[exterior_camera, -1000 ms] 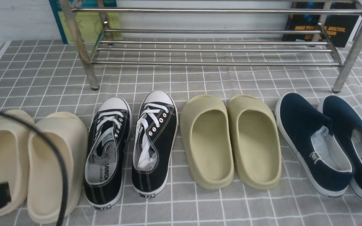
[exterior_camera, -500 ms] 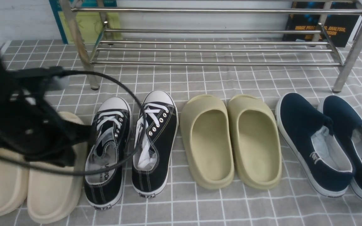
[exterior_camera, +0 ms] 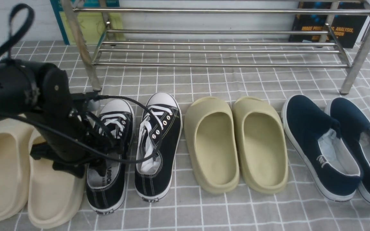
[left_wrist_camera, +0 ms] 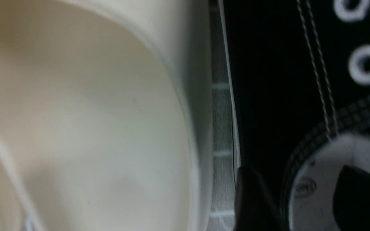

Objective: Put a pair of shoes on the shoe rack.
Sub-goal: Use the left arm to grab the shoe closest to it

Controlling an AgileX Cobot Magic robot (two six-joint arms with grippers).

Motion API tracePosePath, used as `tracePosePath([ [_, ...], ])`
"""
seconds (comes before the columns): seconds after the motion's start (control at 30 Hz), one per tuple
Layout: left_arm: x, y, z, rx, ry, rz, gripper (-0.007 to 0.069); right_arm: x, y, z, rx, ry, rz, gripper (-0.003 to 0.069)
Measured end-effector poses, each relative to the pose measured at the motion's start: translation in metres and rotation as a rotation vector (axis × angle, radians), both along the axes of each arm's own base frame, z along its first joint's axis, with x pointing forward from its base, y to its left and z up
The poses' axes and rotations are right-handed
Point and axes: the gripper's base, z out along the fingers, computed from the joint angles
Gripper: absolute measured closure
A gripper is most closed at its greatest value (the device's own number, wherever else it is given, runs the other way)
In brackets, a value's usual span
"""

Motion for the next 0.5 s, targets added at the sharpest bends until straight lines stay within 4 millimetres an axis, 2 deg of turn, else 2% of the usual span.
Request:
tracePosePath([
  [0.1, 0.004, -0.001, -0.012, 0.01, 0.03, 0.002, 0.0473, 0.0, 0.0, 0.0, 0.0, 0.0, 0.0, 0.0419],
  [0.13, 0.004, 0.0, -0.012, 0.013, 0.03, 0.001, 0.0504, 0.0, 0.0, 0.0, 0.0, 0.0, 0.0, 0.0419],
  [0.2, 0.004, 0.0, -0.012, 0.023, 0.031, -0.005, 0.0617, 0.0, 0.0, 0.0, 0.0, 0.0, 0.0, 0.0419],
  [0.3, 0.002, 0.001, -0.008, 0.024, 0.022, -0.005, 0.0638, 0.0, 0.0, 0.0, 0.0, 0.0, 0.0, 0.0419],
  [0.43, -0.004, 0.001, 0.019, 0.004, -0.003, 0.001, 0.0638, 0.0, 0.0, 0.0, 0.0, 0.0, 0.0, 0.0419],
  [0.5, -0.007, 0.002, 0.051, -0.01, -0.059, 0.0, 0.0638, 0.0, 0.0, 0.0, 0.0, 0.0, 0.0, 0.0419],
])
